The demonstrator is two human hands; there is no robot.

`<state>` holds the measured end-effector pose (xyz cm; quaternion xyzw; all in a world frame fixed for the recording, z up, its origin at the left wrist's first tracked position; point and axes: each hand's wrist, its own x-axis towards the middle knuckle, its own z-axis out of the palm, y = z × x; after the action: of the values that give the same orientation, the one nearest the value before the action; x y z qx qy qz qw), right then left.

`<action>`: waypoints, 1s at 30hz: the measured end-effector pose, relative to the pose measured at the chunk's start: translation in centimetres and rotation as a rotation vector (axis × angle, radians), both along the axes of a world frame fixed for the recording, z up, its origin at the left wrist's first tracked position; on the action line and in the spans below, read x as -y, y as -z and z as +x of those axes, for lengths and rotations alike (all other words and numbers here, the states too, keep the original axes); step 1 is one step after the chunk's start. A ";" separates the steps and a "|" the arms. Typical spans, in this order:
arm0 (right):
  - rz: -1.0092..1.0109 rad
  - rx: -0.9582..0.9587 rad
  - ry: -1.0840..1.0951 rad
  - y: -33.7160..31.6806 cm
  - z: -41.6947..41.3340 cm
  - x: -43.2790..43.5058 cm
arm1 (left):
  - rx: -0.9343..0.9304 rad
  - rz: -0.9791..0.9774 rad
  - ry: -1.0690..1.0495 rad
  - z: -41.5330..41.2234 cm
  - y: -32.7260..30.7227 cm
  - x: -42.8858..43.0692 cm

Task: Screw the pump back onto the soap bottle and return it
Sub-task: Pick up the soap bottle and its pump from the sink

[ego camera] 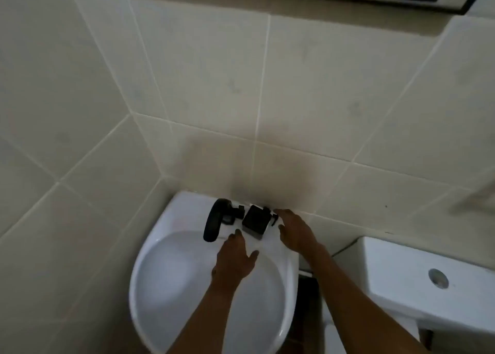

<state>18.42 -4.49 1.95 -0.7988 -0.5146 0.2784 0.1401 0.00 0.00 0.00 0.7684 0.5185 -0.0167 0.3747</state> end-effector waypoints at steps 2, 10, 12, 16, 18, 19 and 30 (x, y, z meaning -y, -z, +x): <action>0.012 0.057 -0.017 0.7 0.4 -0.4 | 0.108 -0.033 -0.125 1.1 0.3 -0.4; 0.122 0.093 0.038 3.3 1.3 -1.8 | 0.406 -0.113 -0.482 4.2 3.1 -1.2; 0.155 0.068 0.093 4.0 1.3 -2.0 | 0.420 -0.101 -0.517 4.7 4.0 -1.0; 0.186 0.032 0.191 5.0 1.3 -2.3 | 0.424 -0.068 -0.572 5.0 4.7 -0.9; 0.190 0.015 0.225 5.4 1.2 -2.4 | 0.406 -0.064 -0.546 4.6 4.8 -0.7; 0.191 0.011 0.238 5.5 1.1 -2.4 | 0.395 -0.056 -0.521 4.4 4.7 -0.5; 0.270 0.033 0.334 5.1 1.3 -0.8 | 0.402 -0.095 -0.167 2.8 5.0 -2.5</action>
<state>19.74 -3.64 -3.19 -0.8513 -0.4102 0.1666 0.2817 2.78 2.55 -5.01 0.6920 0.4940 0.1435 0.5064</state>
